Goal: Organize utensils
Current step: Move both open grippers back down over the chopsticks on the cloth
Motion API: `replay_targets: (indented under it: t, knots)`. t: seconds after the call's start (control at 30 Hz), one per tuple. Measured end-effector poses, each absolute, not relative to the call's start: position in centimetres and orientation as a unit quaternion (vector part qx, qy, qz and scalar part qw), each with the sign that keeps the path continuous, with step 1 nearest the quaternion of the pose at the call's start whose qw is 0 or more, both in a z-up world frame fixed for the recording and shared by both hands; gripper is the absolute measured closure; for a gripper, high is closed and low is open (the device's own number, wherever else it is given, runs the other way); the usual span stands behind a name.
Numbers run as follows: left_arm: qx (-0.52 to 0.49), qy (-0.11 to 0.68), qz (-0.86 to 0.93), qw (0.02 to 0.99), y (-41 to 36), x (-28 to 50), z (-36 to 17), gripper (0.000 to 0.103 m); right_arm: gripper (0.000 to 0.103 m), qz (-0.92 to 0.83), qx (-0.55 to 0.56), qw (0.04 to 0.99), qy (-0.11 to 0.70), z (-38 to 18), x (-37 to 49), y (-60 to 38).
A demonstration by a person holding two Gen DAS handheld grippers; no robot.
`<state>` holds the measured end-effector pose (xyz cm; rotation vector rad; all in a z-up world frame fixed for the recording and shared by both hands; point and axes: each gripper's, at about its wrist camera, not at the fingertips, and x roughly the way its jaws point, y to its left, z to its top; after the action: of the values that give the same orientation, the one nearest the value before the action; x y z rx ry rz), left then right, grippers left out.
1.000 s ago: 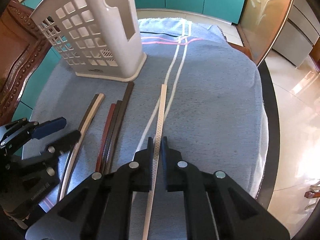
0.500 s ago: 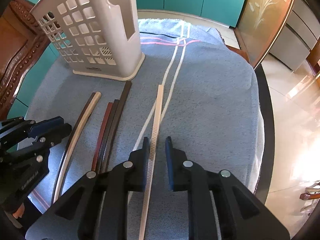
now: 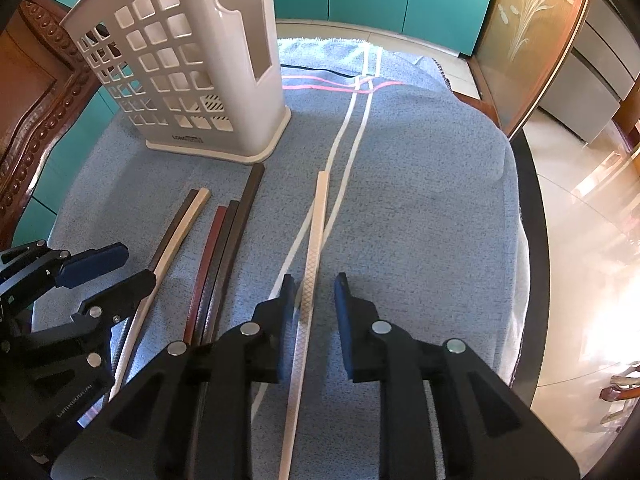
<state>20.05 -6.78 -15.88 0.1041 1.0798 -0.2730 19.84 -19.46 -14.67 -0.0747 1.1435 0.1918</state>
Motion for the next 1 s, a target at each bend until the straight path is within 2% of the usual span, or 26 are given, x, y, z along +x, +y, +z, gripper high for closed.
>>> replay_targets:
  t: [0.13,0.27,0.43,0.67,1.0]
  knots:
    - [0.05,0.515,-0.117,0.848,-6.8,20.3,-16.1,0.057,0.082,0.089,-0.034,0.836,0.54,-14.6,20.0,-19.6]
    - [0.052,0.514,-0.113,0.849,-6.7,20.2,-16.1,0.06,0.082,0.087,-0.033,0.836,0.54,-14.6,20.2,-19.8]
    - [0.047,0.524,-0.093,0.845,-5.2,20.6,-16.3,0.07,0.082,0.085,-0.03,0.837,0.54,-14.7,20.4,-20.0]
    - [-0.008,0.524,-0.115,0.844,-3.5,20.9,-16.0,0.07,0.082,0.084,-0.022,0.837,0.54,-14.5,20.7,-20.5]
    - [0.026,0.516,-0.121,0.848,-5.7,20.6,-15.9,0.07,0.081,0.085,-0.023,0.837,0.54,-14.6,20.8,-20.5]
